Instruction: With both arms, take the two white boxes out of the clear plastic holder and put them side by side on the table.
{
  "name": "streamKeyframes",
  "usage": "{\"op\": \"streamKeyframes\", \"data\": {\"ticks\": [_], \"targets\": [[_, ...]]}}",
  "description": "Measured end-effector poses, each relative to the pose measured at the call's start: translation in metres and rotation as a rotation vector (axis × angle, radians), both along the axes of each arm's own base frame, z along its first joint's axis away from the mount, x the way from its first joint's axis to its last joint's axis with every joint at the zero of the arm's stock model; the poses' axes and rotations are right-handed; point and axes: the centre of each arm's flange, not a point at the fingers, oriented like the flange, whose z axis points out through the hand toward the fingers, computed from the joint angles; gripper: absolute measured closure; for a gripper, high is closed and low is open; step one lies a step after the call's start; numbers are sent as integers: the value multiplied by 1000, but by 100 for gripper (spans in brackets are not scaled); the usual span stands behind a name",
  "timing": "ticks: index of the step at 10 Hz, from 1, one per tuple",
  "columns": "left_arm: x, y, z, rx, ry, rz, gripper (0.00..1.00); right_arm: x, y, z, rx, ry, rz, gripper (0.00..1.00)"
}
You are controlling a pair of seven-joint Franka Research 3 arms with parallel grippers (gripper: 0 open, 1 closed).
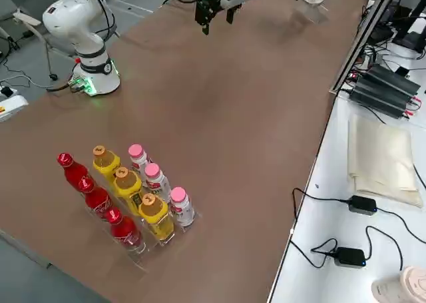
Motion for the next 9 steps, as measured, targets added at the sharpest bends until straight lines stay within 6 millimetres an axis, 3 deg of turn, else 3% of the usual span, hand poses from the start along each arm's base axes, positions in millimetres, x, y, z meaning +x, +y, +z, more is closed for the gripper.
{"op": "streamKeyframes", "data": {"ticks": [2,4,8,9], "targets": [[1,3,-5,6,4,-17,29,6,5,-13,24,-13,-120,0],[0,4,-12,32,15,-45,39,6,25,-26,29,3,-204,0],[1,15,-15,44,34,-82,67,1,53,-47,20,43,-275,0],[1,17,-15,44,33,-81,84,1,53,-48,24,46,-279,0]]}}
